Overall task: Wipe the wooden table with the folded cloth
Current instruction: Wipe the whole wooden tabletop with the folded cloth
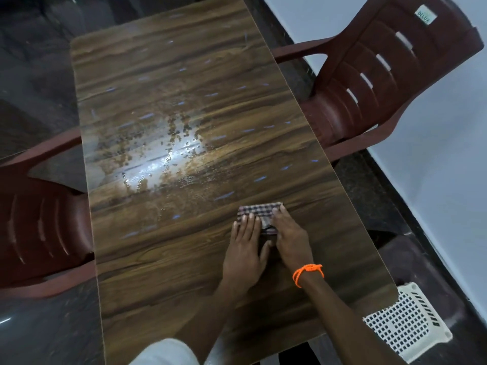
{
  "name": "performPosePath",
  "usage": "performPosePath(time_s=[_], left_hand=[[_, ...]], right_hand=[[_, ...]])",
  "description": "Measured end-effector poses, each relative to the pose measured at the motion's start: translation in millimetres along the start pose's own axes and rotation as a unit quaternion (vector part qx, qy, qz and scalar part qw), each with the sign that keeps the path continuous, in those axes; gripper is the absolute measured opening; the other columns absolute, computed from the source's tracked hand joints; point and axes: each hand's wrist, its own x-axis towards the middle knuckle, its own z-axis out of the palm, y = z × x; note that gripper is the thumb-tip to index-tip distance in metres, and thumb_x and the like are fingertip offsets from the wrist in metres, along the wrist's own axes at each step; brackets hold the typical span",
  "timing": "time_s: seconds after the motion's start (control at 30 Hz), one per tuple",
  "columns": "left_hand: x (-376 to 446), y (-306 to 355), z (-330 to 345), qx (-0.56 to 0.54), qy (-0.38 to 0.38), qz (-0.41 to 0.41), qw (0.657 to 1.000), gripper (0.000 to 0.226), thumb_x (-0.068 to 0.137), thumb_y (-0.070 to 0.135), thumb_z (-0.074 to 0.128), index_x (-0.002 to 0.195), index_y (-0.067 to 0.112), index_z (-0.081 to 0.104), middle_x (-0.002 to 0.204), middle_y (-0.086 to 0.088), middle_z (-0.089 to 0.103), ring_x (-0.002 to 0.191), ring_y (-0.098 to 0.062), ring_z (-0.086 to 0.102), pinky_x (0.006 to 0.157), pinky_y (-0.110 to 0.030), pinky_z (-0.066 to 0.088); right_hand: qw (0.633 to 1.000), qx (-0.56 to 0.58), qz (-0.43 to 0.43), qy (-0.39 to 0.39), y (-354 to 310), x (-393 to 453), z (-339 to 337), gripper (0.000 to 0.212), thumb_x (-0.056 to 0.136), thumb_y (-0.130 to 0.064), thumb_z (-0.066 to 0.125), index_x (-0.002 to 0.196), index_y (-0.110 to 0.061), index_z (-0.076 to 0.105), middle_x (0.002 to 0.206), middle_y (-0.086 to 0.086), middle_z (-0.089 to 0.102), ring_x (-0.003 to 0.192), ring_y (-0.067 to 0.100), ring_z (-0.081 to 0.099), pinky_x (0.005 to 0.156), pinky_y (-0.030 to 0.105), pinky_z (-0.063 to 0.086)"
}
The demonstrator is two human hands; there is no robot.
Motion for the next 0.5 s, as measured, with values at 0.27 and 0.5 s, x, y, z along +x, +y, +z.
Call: performPosePath(time_s=[0.27,0.5], left_hand=[[17.1,26.8,5.5,0.024,-0.051,0.023,0.998,0.071,0.104,0.05,0.032,0.16,0.008,0.022,0.169,-0.009,0.015,0.158,-0.021,0.002,0.129,-0.04,-0.004],[36.7,-13.1,-17.6,0.062,-0.026,-0.015,0.998,0.067,0.108,0.048,0.03,0.161,0.008,0.019,0.169,-0.01,0.013,0.158,-0.022,0.003,0.128,-0.043,0.0]], right_hand=[[0.995,-0.027,0.074,0.053,17.7,-10.8,-15.1,0.046,0.07,0.02,0.06,0.111,0.001,0.068,0.125,0.015,0.063,0.127,0.021,0.05,0.108,0.025,0.034],[0.999,0.019,0.038,0.012,-10.5,38.8,11.5,0.044,0.062,0.018,0.062,0.104,0.006,0.069,0.12,0.022,0.064,0.122,0.035,0.053,0.105,0.039,0.039]])
